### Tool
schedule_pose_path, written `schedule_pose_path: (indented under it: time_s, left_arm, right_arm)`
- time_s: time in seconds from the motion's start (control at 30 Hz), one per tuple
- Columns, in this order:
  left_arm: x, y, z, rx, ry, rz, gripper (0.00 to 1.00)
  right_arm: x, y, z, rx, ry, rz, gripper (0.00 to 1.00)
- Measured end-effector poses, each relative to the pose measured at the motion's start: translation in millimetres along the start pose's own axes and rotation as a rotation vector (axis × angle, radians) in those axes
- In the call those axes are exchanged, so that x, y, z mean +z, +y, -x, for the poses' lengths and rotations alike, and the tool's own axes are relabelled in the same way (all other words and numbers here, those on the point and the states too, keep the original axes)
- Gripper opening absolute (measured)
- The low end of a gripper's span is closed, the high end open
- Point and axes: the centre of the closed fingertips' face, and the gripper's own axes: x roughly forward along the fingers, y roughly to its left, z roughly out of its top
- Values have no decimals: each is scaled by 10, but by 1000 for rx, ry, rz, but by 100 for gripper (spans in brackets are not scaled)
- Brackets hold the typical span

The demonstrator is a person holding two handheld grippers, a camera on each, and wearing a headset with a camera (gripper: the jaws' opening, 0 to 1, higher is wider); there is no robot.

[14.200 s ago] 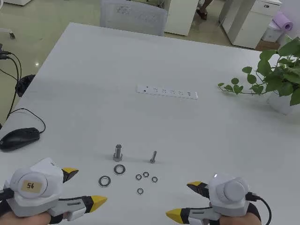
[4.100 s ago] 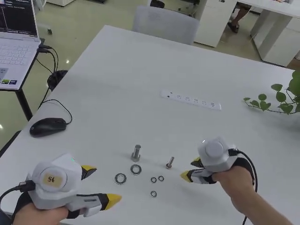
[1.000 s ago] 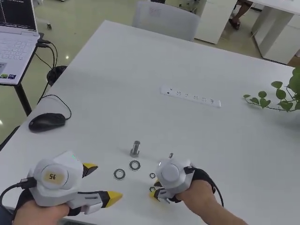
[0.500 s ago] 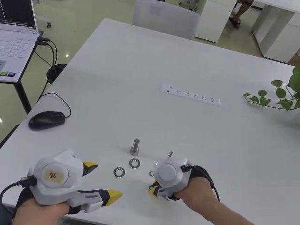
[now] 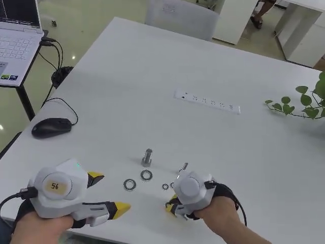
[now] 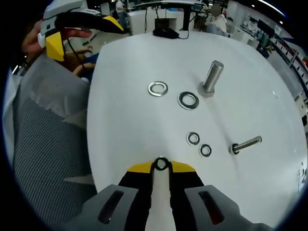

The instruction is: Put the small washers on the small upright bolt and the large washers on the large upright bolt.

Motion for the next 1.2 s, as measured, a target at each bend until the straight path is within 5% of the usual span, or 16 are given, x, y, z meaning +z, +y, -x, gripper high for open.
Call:
schedule_pose_path:
  time_s: [0.3, 0.47, 0.67, 0.97, 1.2]
  left_arm:
    - [-4, -11, -2, -4, 3, -1, 62]
    - [-3, -9, 3, -5, 6, -6, 62]
    - [27, -10, 7, -5, 4, -11, 62]
    - [30, -9, 10, -4, 6, -13, 62]
    - [43, -20, 23, -1, 7, -15, 62]
  right_arm:
    - [-50, -54, 27, -16, -4, -52, 13]
    - [-61, -31, 17, 23, 2, -34, 14]
    - [-78, 4, 23, 100, 21, 141, 16]
    - [-108, 58, 29, 215, 70, 529, 17]
    - [-88, 77, 19, 285, 132, 714, 17]
